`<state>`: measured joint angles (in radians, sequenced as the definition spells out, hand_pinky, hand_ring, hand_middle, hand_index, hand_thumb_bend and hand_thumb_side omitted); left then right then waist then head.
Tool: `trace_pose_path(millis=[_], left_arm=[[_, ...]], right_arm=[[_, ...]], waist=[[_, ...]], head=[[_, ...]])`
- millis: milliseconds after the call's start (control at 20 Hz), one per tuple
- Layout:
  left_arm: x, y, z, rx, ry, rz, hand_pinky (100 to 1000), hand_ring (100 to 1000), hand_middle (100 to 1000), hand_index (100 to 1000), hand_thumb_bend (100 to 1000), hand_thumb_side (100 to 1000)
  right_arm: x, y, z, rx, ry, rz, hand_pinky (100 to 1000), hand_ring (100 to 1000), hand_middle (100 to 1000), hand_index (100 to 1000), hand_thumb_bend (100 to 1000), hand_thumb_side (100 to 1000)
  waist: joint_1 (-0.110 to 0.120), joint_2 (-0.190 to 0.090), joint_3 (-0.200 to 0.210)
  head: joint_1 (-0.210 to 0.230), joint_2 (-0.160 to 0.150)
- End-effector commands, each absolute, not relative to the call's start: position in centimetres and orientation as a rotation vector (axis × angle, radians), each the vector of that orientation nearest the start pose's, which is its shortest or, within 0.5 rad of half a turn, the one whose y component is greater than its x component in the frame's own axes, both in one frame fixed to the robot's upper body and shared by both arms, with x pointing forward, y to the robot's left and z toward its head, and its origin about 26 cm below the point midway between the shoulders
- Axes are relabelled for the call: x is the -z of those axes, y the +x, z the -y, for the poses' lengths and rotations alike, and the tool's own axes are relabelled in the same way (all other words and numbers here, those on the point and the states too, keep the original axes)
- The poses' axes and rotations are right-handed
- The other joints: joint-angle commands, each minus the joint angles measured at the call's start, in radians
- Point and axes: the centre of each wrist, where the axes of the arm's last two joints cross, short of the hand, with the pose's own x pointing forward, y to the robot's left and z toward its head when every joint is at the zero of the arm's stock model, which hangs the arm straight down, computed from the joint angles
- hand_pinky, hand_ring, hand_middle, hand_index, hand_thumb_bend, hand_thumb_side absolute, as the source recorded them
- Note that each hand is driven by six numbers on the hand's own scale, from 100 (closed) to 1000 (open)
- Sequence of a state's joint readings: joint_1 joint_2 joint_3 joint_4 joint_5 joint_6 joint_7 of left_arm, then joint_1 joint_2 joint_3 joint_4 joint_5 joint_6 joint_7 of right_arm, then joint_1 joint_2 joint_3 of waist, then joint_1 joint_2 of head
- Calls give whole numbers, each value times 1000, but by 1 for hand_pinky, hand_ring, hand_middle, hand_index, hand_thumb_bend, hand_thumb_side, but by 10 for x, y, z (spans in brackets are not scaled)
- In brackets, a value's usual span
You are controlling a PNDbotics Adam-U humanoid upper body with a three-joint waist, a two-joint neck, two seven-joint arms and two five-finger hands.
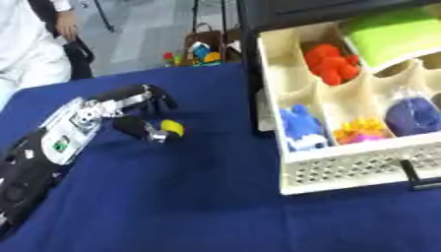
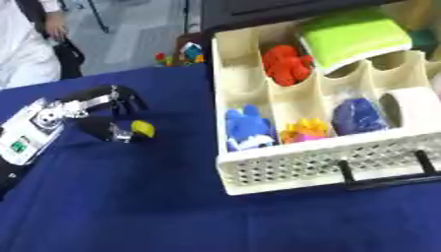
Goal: Pick up objects from table and place into drawer.
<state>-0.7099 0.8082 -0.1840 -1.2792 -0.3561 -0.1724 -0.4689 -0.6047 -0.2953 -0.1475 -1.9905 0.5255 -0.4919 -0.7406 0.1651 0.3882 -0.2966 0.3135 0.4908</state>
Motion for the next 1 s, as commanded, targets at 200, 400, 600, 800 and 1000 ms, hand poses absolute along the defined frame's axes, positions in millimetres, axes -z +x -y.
trace_pose_path(millis=[200,400,600,800,1000], left_arm=[[-255,404,-379,1422,793,1513,436,633,683,734,594,602],[-253,404,-382,1438,841,1490,433,627,661,745,562,608],[-249,404,-384,1449,871,1468,422,621,669,762,538,597],[-246,405,-384,1473,876,1448,406,603,643,756,499,585],[-245,405,-383,1484,879,1448,389,589,625,745,430,572]], right_arm=[[-302,310,262,-388,692,-2767,639,699,605,758,100,1000],[-303,310,262,-389,689,-2766,640,699,605,758,100,1000],[-303,310,262,-391,690,-2764,640,699,604,758,100,1000],[-303,310,262,-393,691,-2764,640,700,604,759,100,1000],[-303,310,262,-396,689,-2763,640,700,604,758,100,1000]], waist=[[-9,-16,1],[-10,-14,-1],[-11,-10,-2],[-11,-8,-1],[-11,-7,-3]], head=[[-4,-4],[-4,-7],[-5,-12],[-6,-11],[-5,-13]])
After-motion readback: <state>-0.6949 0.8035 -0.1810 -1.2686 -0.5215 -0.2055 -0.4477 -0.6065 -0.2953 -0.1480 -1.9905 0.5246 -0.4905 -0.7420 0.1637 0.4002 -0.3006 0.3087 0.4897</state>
